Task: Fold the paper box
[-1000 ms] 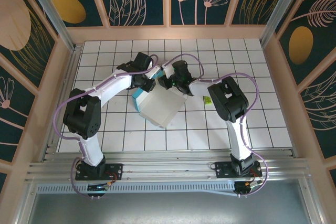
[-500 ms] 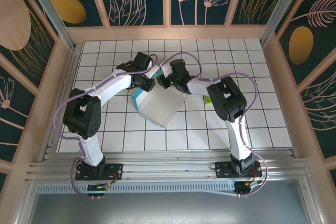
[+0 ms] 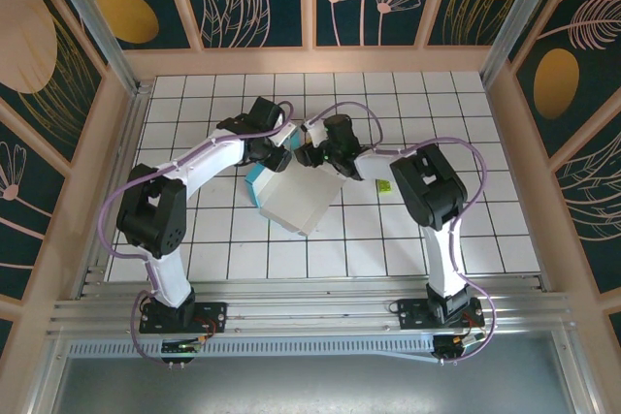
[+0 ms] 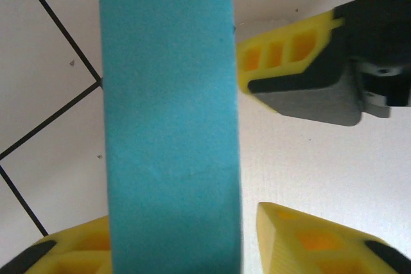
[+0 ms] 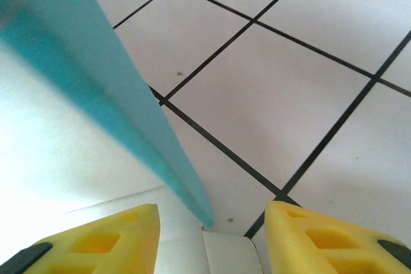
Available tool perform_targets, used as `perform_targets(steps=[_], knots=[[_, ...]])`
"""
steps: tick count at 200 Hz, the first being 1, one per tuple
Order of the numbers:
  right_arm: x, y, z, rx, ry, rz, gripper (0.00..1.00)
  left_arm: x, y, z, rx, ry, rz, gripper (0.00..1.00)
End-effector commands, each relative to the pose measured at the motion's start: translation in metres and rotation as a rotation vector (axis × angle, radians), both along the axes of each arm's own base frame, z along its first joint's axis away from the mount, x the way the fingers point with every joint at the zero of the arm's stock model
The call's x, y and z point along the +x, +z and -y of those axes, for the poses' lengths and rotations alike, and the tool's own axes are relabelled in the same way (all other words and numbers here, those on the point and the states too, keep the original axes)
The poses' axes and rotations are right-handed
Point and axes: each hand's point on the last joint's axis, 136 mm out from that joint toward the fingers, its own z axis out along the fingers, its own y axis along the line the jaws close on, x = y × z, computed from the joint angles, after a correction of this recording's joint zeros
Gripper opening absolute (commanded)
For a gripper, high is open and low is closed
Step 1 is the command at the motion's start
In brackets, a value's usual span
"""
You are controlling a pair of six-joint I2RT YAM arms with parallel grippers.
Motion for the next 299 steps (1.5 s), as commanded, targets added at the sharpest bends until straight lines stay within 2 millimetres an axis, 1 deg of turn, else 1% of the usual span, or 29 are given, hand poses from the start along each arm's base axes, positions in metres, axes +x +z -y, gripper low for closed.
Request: perform_targets(steps=[1, 17, 31, 41, 43, 45, 65, 80, 88, 102, 120, 127, 140, 149, 168, 179, 196, 201, 216, 236, 251, 264, 277, 283, 290, 292, 294, 298, 299], knots=[[0.007, 0.045, 0.007, 0.057, -0.020, 0.110, 0.48, -0.002, 0.026, 0.004, -0.055, 0.002, 0.054, 0.48], [0.004, 0.049, 0.008, 0.069, -0.001, 0.118, 0.48, -0.001, 0.036, 0.004, -0.070, 0.013, 0.082, 0.49], [0.001, 0.048, 0.004, 0.072, 0.034, 0.113, 0.48, 0.000, 0.047, 0.003, -0.082, 0.024, 0.107, 0.53], [-0.001, 0.047, -0.001, 0.077, 0.064, 0.100, 0.48, 0.001, 0.048, 0.003, -0.089, 0.031, 0.110, 0.53], [-0.002, 0.047, -0.002, 0.080, 0.077, 0.095, 0.48, 0.000, 0.058, 0.003, -0.101, 0.032, 0.130, 0.53], [-0.004, 0.046, -0.004, 0.083, 0.086, 0.091, 0.48, 0.000, 0.061, 0.003, -0.106, 0.033, 0.135, 0.53], [-0.006, 0.045, -0.012, 0.105, 0.131, 0.085, 0.48, 0.000, 0.073, 0.002, -0.130, 0.050, 0.160, 0.53], [-0.001, 0.043, -0.016, 0.108, 0.134, 0.090, 0.47, 0.000, 0.085, 0.001, -0.157, 0.076, 0.189, 0.53], [0.004, 0.040, -0.018, 0.103, 0.133, 0.088, 0.47, 0.000, 0.094, -0.001, -0.177, 0.102, 0.210, 0.56], [0.011, 0.036, -0.022, 0.096, 0.132, 0.083, 0.44, -0.001, 0.112, -0.005, -0.223, 0.155, 0.250, 0.59], [0.015, 0.031, -0.030, 0.113, 0.156, 0.065, 0.43, -0.008, 0.137, -0.008, -0.312, 0.210, 0.292, 0.63], [0.016, 0.028, -0.032, 0.114, 0.156, 0.055, 0.42, -0.012, 0.145, -0.011, -0.346, 0.231, 0.304, 0.64], [0.019, 0.023, -0.034, 0.110, 0.156, 0.043, 0.36, -0.020, 0.157, -0.016, -0.403, 0.275, 0.325, 0.67], [0.019, 0.021, -0.036, 0.113, 0.158, 0.037, 0.29, -0.025, 0.164, -0.020, -0.442, 0.305, 0.341, 0.71], [0.016, 0.019, -0.036, 0.116, 0.163, 0.027, 0.20, -0.038, 0.167, -0.028, -0.506, 0.351, 0.344, 0.78], [0.013, 0.018, -0.035, 0.108, 0.168, 0.024, 0.17, -0.046, 0.164, -0.028, -0.534, 0.350, 0.327, 0.83], [0.011, 0.017, -0.031, 0.079, 0.173, 0.039, 0.09, -0.056, 0.158, -0.028, -0.557, 0.351, 0.299, 0.88], [0.010, 0.020, -0.029, 0.066, 0.174, 0.053, 0.06, -0.059, 0.158, -0.030, -0.562, 0.359, 0.298, 0.89], [0.010, 0.026, -0.024, 0.016, 0.179, 0.088, 0.02, -0.065, 0.161, -0.035, -0.577, 0.373, 0.307, 0.92], [0.008, 0.043, -0.014, -0.111, 0.218, 0.159, 0.00, -0.074, 0.173, -0.045, -0.597, 0.396, 0.342, 0.94], [0.007, 0.065, -0.001, -0.263, 0.268, 0.244, 0.00, -0.080, 0.185, -0.053, -0.618, 0.424, 0.374, 0.95], [0.008, 0.088, 0.017, -0.423, 0.283, 0.330, 0.00, -0.086, 0.196, -0.063, -0.643, 0.461, 0.404, 0.95], [0.003, 0.106, 0.036, -0.657, 0.351, 0.458, 0.00, -0.092, 0.206, -0.073, -0.668, 0.498, 0.439, 0.96], [-0.002, 0.109, 0.046, -0.785, 0.389, 0.523, 0.00, -0.094, 0.211, -0.076, -0.682, 0.509, 0.457, 0.96], [-0.010, 0.105, 0.061, -1.000, 0.467, 0.603, 0.00, -0.097, 0.219, -0.079, -0.705, 0.514, 0.481, 0.96], [-0.013, 0.101, 0.067, -1.065, 0.494, 0.615, 0.00, -0.097, 0.222, -0.080, -0.712, 0.516, 0.487, 0.97], [-0.015, 0.099, 0.071, -1.127, 0.519, 0.629, 0.00, -0.098, 0.215, -0.080, -0.706, 0.519, 0.480, 0.97], [-0.019, 0.094, 0.081, -1.241, 0.557, 0.653, 0.00, -0.099, 0.215, -0.081, -0.712, 0.521, 0.483, 0.97], [-0.019, 0.094, 0.081, -1.241, 0.557, 0.653, 0.00, -0.099, 0.215, -0.081, -0.714, 0.521, 0.483, 0.97]])
